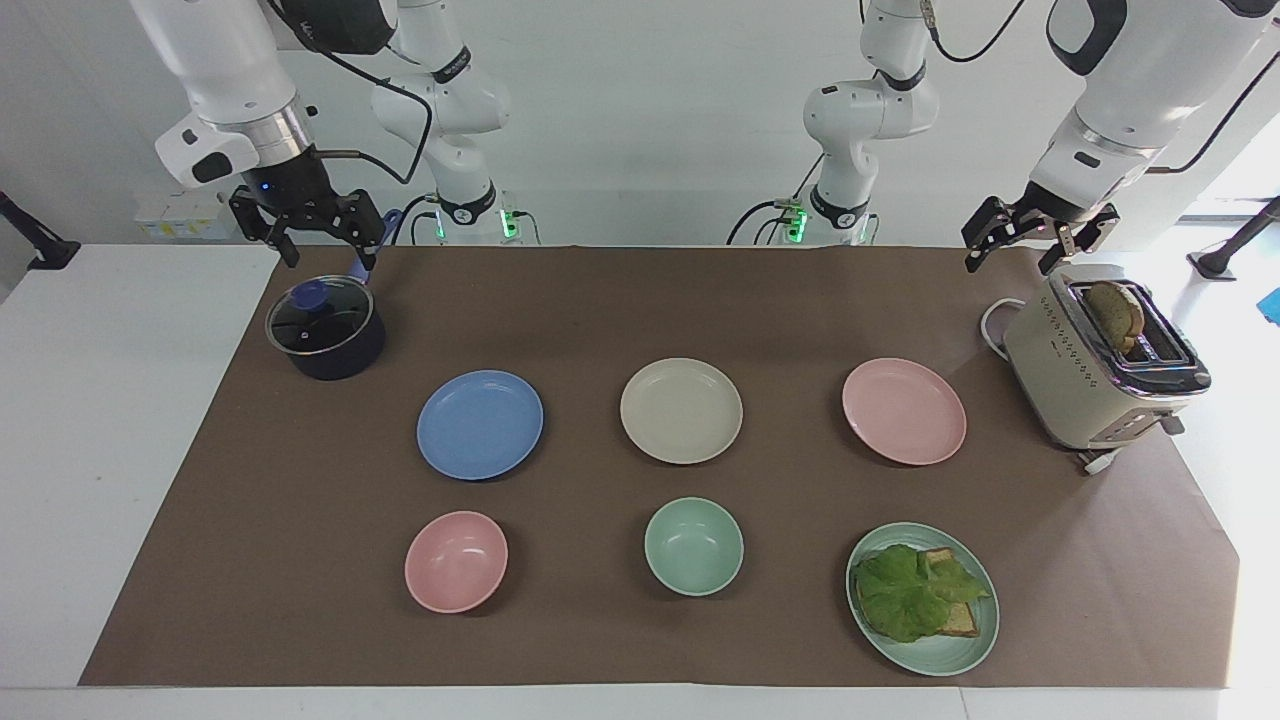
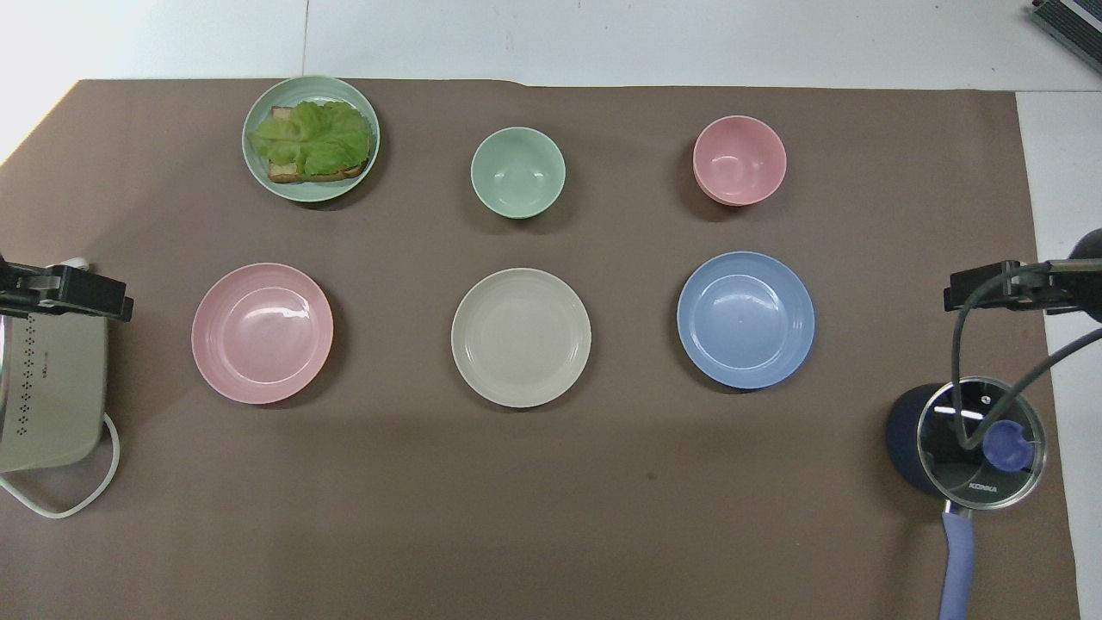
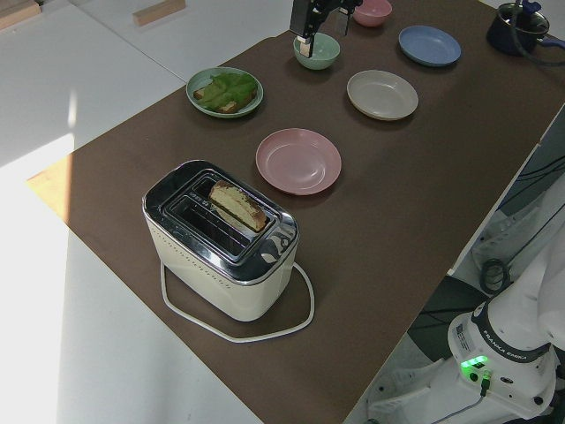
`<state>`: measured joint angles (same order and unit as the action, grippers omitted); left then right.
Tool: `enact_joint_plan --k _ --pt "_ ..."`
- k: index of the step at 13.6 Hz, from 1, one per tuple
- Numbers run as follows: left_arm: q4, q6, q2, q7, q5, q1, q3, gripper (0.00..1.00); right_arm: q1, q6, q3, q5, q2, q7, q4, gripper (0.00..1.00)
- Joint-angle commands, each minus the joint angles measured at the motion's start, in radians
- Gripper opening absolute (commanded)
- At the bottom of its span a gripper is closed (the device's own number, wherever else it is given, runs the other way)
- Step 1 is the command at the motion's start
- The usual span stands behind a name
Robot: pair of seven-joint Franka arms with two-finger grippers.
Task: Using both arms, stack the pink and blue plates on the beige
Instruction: 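Move the left gripper toward the pink plate's rim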
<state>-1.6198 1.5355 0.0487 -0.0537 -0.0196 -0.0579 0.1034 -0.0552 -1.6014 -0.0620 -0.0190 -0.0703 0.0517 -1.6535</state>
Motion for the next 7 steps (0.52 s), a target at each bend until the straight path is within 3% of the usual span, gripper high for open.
enact_joint_plan --k 1,7 --pt "-0.04 0.02 0.031 -0.014 0.015 0.0 -0.002 1.0 0.014 -0.011 0.005 0.021 -0.013 0.003 -0.019 1.0" --pt "-0.075 0.049 0.023 -0.012 0.015 0.0 -0.002 1.0 0.014 -0.012 0.005 0.021 -0.013 0.002 -0.019 1.0"
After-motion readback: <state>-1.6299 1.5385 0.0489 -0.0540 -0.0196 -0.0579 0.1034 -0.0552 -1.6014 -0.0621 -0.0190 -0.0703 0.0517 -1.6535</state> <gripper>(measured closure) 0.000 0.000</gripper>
